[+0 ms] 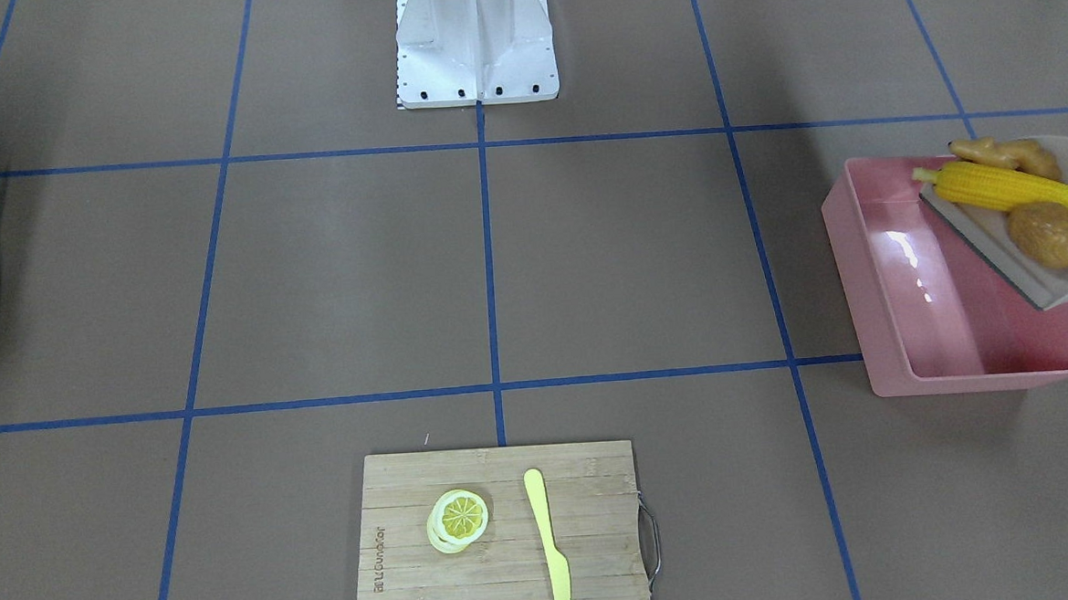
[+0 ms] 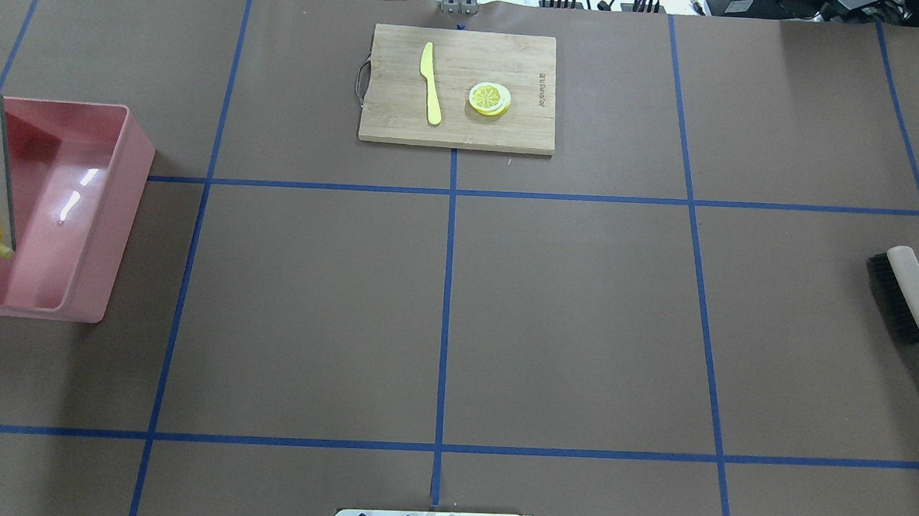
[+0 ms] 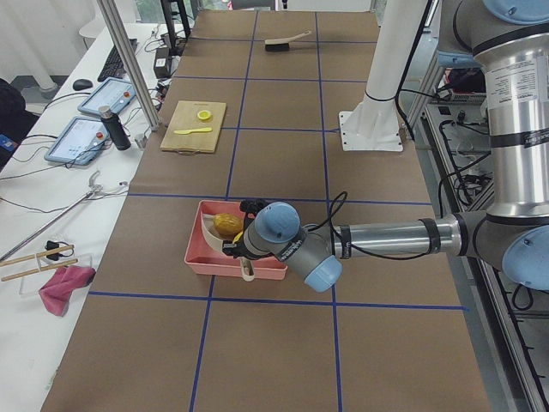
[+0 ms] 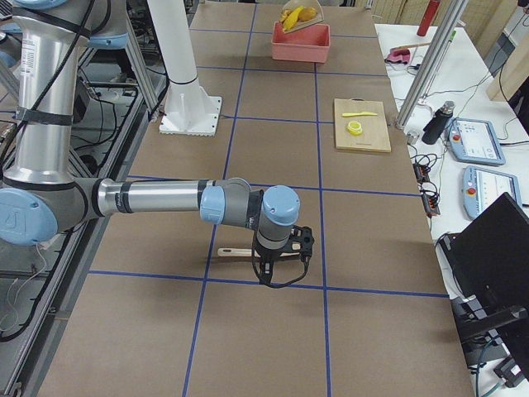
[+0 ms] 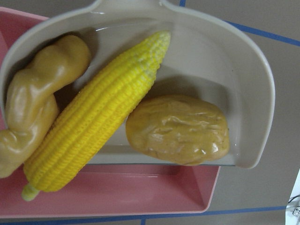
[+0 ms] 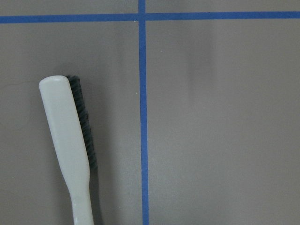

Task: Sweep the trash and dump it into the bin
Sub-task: 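Tilt the dustpan with the left gripper to dump the food into the bin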

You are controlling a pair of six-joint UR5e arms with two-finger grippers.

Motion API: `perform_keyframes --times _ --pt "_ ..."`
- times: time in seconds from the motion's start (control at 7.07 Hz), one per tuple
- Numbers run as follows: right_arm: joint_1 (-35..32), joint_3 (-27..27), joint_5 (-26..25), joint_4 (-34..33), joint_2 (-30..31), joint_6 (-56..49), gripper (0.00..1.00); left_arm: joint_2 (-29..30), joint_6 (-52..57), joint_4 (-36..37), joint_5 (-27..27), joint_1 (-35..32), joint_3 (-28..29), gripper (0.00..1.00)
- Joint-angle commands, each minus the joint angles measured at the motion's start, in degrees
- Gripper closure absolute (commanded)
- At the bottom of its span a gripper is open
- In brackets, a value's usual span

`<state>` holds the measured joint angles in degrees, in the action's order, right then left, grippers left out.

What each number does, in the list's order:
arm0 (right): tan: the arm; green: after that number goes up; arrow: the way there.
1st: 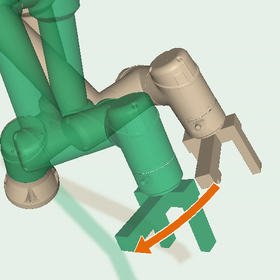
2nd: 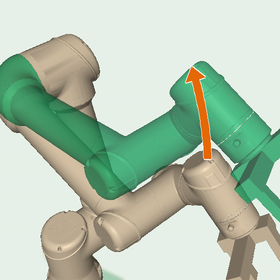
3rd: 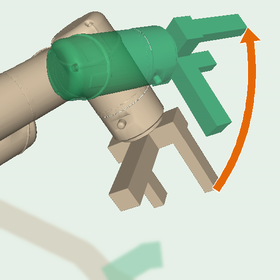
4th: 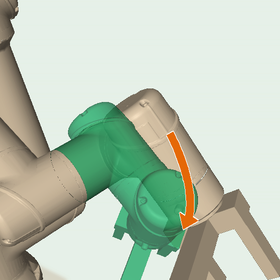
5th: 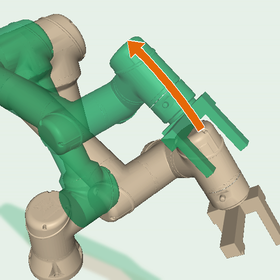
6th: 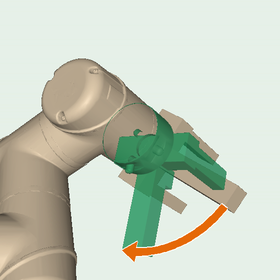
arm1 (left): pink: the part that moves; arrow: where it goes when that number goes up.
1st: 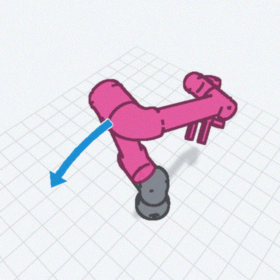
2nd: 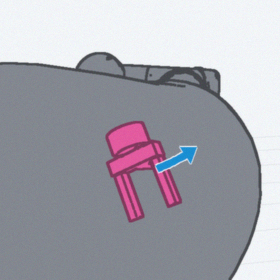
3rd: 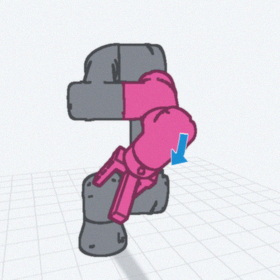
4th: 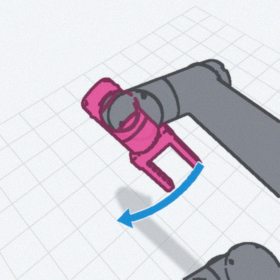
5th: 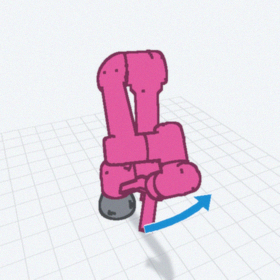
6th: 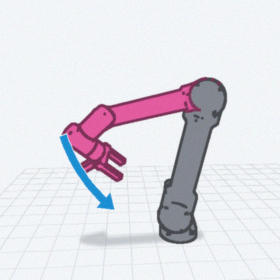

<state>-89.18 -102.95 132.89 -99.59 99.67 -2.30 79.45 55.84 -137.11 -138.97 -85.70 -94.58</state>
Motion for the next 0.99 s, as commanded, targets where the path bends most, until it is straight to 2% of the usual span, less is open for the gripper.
perform_keyframes --times 0.0,0.14,0.28,0.57,0.85 --pt "-0.38 0.11 -0.97 -0.07 -0.53 0.71 0.0 0.62 13.26 0.0 7.19 0.27 -1.57 1.0" --pt "-0.29 -0.06 -1.67 0.19 -0.88 10.46 0.0 1.75 14.2 -0.08 9.13 0.36 -1.66 1.0" --pt "-0.29 0.03 -5.85 2.62 -1.14 16.39 0.0 3.24 16.65 -0.08 10.81 0.62 -1.66 1.0" --pt "-0.12 3.19 -7.21 8.95 -1.15 16.53 0.0 4.22 21.4 0.0 14.67 1.75 -2.7 1.0" --pt "-0.12 3.19 -7.12 9.07 -1.15 16.53 0.0 5.44 21.86 0.0 16.71 2.73 -3.15 1.0"
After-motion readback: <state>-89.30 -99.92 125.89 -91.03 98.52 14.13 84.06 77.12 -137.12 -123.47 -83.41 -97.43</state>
